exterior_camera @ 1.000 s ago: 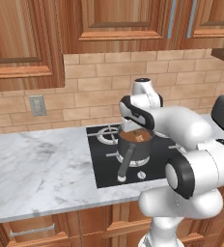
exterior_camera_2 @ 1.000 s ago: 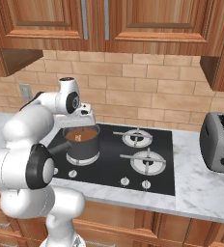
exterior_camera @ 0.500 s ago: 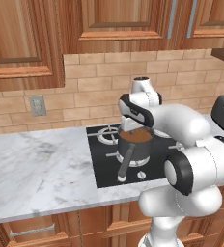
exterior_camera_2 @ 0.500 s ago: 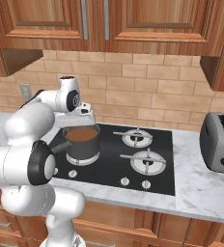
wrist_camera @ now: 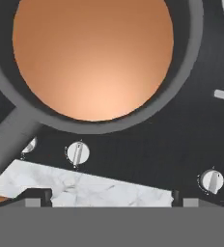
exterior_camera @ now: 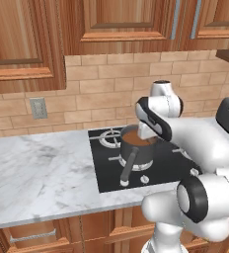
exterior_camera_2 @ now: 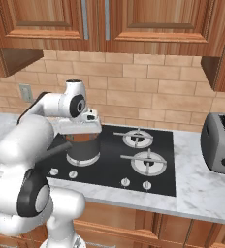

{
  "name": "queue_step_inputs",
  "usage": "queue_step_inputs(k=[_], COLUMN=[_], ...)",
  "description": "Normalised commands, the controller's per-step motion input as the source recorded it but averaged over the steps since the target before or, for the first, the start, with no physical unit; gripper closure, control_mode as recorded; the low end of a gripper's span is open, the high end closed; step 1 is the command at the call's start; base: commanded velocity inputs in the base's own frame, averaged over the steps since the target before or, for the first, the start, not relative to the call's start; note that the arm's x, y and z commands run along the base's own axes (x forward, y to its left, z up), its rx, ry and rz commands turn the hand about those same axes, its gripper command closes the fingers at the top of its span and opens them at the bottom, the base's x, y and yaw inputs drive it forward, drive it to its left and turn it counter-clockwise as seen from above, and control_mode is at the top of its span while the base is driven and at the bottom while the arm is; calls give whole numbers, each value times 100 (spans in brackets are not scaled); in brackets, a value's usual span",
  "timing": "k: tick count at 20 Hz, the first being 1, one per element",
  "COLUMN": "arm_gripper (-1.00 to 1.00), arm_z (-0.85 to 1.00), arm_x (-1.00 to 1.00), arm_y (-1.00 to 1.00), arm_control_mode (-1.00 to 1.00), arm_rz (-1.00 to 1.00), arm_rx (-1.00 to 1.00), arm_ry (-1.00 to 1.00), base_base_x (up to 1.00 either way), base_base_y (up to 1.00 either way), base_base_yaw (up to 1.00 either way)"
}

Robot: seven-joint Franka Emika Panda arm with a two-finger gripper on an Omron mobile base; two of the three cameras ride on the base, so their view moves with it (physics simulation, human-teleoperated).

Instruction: Pick up the sugar cube(s) and place them in the saucepan with hot chocolate.

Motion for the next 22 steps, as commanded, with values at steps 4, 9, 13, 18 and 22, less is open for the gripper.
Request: queue_step_inputs(k=[4, 9, 13, 18, 22], arm_gripper=[-100, -100, -100, -100, -100], arm_z=[10, 33, 42, 29, 27], arm_x=[-97, -93, -61, -66, -67], arm_y=[-38, -27, -10, 0, 4], arm_control_mode=[-100, -100, -100, -100, -100], arm_rz=[0, 0, 0, 0, 0], arm_rx=[6, 10, 15, 21, 0], arm_ry=[-8, -7, 0, -1, -6], base_base_x=[0, 0, 0, 0, 0], base_base_y=[0, 0, 0, 0, 0], base_base_yaw=[0, 0, 0, 0, 0])
